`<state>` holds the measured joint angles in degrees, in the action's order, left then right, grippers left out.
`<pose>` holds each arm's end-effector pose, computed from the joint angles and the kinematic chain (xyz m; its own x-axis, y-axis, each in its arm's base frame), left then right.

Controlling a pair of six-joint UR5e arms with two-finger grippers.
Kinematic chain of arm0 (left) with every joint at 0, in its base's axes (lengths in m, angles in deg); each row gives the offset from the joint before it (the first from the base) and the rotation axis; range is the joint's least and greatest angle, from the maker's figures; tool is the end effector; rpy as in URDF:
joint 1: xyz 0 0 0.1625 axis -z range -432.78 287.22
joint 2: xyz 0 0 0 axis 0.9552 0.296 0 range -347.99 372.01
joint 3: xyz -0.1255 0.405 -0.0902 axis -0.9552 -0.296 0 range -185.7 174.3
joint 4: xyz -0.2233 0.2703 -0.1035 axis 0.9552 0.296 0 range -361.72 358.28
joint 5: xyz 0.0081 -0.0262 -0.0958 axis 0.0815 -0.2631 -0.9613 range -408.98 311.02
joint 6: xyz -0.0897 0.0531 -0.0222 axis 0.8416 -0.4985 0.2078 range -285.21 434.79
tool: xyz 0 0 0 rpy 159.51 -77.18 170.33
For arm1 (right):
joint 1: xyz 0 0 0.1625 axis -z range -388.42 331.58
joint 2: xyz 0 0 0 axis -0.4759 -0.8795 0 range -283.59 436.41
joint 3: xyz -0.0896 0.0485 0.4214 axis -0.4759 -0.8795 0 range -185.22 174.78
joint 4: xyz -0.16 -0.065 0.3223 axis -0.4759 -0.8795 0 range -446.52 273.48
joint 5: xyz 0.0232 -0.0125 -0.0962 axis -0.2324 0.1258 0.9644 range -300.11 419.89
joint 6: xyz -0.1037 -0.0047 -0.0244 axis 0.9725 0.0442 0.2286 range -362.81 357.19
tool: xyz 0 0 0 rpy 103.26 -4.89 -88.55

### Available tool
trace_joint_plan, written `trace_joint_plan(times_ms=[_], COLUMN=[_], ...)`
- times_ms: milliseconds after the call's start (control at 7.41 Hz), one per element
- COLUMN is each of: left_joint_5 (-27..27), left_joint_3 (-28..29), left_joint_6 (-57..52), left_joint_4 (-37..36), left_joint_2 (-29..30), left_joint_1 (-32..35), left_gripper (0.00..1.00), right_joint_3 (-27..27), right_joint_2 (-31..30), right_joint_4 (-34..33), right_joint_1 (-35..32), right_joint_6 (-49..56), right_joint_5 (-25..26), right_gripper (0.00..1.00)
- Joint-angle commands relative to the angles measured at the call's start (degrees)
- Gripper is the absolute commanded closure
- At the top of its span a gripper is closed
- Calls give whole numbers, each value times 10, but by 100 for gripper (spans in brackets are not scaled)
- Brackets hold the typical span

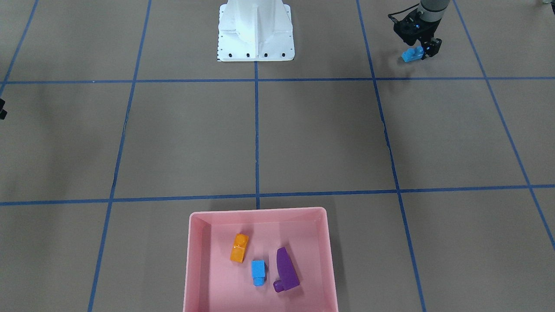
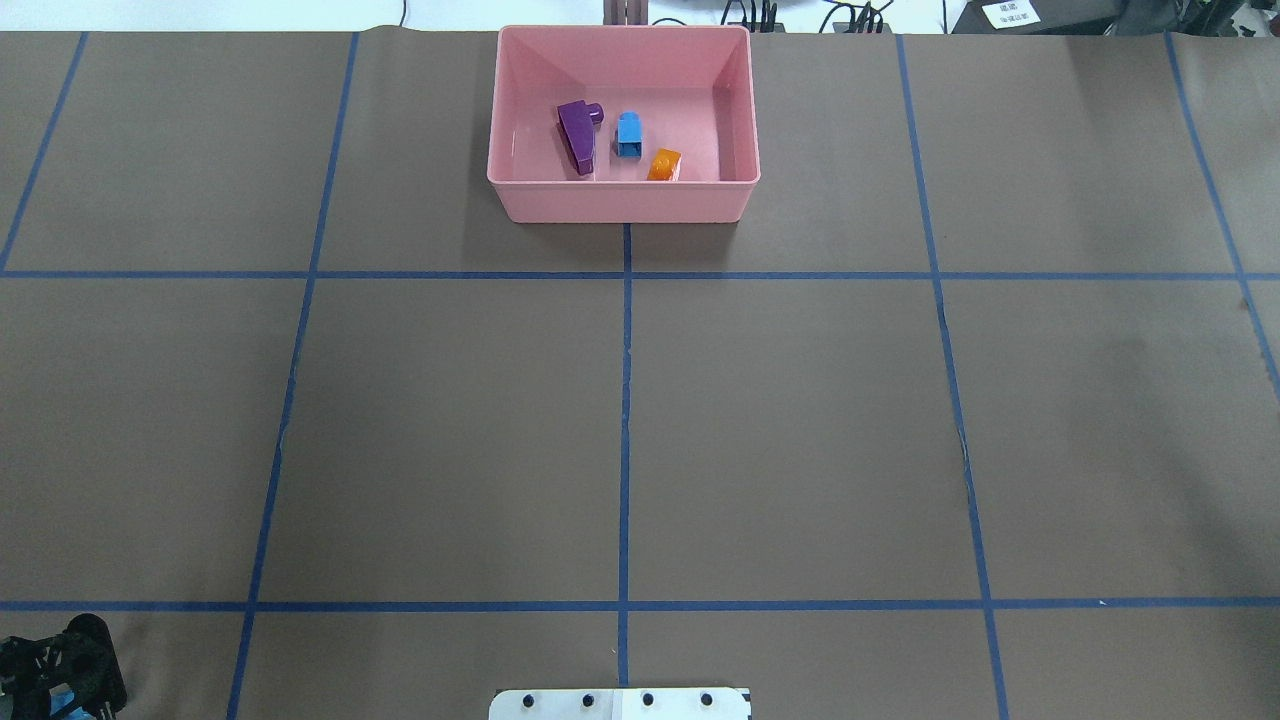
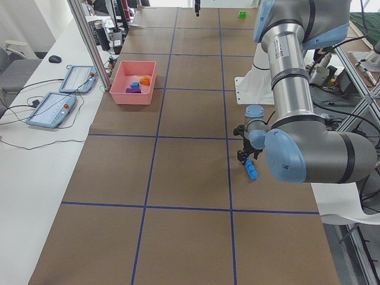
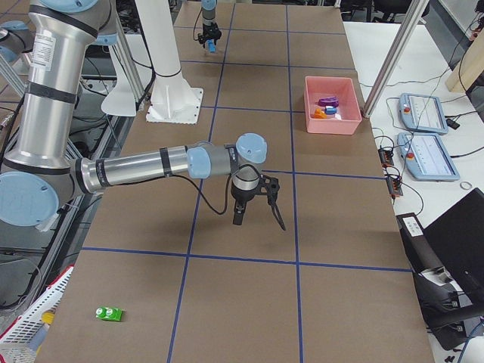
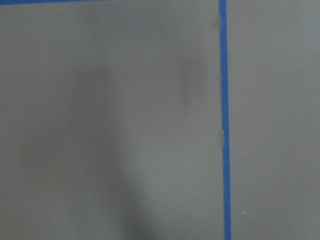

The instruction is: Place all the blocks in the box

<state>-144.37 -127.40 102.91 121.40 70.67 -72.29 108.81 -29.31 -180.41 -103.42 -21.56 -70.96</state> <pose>0.2555 -0.1255 0.5640 0.3549 0.8751 -0.3291 -0.7560 0.4757 0.4497 -0.0228 -0.3305 0.6034 0.7625 0.0783 0.6423 0.0136 0.9905 -0.1368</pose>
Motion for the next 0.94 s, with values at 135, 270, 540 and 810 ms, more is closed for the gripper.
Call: trace_joint_plan(times_ms=[135,270,540,810], left_joint_5=[-8,-47,-197,-263], left_joint_3=[-10,-36,-32,-17], left_joint_6=[7,7,6,11], left_joint_4=[1,0,-20,-180], left_joint_2=[0,7,103,312], left_joint_1=[12,30,211,342], left_gripper=[100,100,100,100], right_joint_3=[-6,-32,-59,-113], right_joint_2=[-107,-136,-176,-201], right_joint_4=[6,7,10,25], right_joint_1=[-36,-52,-93,-160], right_joint_6=[120,189,282,397], right_joint_5=[-9,-6,-6,-5], right_gripper=[0,0,0,0])
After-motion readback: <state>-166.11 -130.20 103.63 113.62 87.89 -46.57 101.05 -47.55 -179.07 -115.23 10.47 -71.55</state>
